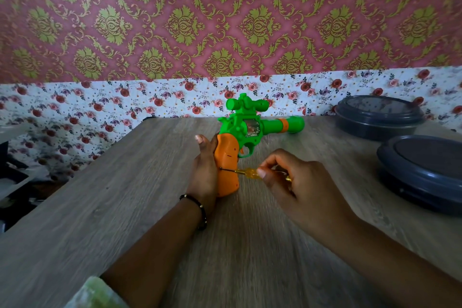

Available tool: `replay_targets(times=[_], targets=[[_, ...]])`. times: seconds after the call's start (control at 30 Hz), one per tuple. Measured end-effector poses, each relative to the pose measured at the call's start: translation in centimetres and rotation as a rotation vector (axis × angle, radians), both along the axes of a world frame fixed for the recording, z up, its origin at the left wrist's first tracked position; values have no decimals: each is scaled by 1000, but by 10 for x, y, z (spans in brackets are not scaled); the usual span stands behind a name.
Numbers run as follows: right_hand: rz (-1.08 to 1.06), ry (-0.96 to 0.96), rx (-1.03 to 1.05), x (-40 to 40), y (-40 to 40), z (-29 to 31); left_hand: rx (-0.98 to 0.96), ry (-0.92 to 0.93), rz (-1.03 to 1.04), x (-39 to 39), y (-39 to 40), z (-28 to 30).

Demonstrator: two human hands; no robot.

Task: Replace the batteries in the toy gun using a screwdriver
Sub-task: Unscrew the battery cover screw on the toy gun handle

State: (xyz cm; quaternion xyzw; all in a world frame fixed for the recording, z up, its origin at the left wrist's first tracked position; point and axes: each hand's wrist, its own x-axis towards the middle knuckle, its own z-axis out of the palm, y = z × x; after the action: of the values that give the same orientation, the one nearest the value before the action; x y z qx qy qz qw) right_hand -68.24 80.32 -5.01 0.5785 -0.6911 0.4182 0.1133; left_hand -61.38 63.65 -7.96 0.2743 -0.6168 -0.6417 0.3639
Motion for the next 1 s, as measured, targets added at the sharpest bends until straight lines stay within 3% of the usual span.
replay_targets(times=[0.33, 0.53, 0.8, 1.0], targets=[[200, -228, -25, -1, 0, 1, -3, 1, 31, -1, -1, -1], [37, -40, 0, -3, 0, 0, 0, 3, 15, 1, 2, 1], [256, -253, -37, 0, -1, 1, -4, 8, 10, 2, 4, 2], [-48, -109, -1, 0, -1, 0, -9, -12, -6, 1, 2, -2]])
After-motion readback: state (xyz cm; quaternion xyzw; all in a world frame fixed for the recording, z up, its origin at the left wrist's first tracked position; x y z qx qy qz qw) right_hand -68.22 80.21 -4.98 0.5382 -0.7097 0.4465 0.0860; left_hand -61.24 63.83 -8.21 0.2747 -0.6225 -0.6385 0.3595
